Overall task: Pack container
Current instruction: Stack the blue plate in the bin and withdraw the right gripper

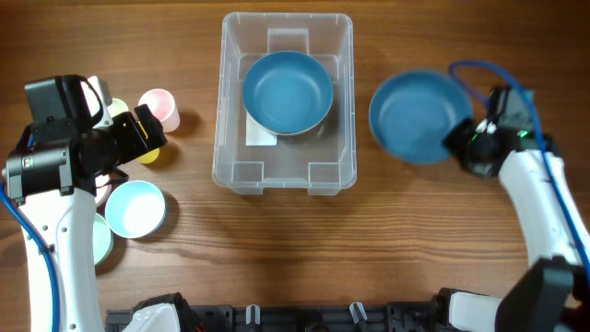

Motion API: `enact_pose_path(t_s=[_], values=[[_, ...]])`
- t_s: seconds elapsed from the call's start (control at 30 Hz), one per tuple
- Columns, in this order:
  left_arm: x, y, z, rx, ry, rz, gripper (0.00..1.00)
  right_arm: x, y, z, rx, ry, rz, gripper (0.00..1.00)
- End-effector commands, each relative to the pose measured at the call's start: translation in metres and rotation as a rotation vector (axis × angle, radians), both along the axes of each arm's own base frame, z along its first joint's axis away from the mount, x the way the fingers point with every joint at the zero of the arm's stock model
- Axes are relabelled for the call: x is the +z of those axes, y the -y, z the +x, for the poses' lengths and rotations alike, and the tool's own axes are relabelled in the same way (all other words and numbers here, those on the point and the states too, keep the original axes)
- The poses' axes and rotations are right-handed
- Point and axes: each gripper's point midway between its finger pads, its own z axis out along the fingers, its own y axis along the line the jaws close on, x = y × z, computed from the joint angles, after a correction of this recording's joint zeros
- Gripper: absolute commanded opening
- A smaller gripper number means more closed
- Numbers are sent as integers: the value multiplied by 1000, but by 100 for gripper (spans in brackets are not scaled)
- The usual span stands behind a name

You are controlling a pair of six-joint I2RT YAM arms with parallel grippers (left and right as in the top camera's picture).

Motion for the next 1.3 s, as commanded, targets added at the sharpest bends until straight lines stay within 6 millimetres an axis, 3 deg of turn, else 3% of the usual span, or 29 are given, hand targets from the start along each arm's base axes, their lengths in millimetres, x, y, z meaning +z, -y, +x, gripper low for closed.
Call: enact_pose_path(t_s=[0.0, 0.1, 0.17, 0.33, 0.47, 0.67, 0.83, 0.9, 0.97, 1.07, 1.2, 1.27], values=[[8, -2, 1, -10, 22, 12, 100, 104, -7, 33, 93, 238, -71, 4], [8, -2, 1, -10, 22, 12, 100, 166, -35, 46, 193, 353, -100, 4], [8, -2, 1, -10, 23, 12, 100, 201, -72, 52, 323, 430, -125, 4], [8, -2, 1, -9, 22, 12, 100, 227, -156, 61, 579, 480, -135, 4], [8, -2, 1, -10, 22, 12, 100, 208, -205, 85, 714, 429, -140, 4], [8, -2, 1, -10, 22, 12, 100, 116, -259, 127, 826, 289, -137, 4], [8, -2, 1, -10, 22, 12, 100, 51, -271, 140, 842, 177, -128, 4], [8, -2, 1, -10, 22, 12, 100, 44, -272, 141, 842, 164, -129, 6], [8, -2, 1, -10, 23, 12, 100, 46, -270, 144, 841, 176, -142, 20], [7, -1, 0, -10, 18, 11, 100, 60, -269, 141, 869, 203, -165, 34], [6, -1, -1, -9, 11, 9, 100, 116, -245, 130, 810, 277, -253, 40], [6, -1, -1, -9, 11, 10, 100, 153, -220, 120, 711, 318, -282, 62]])
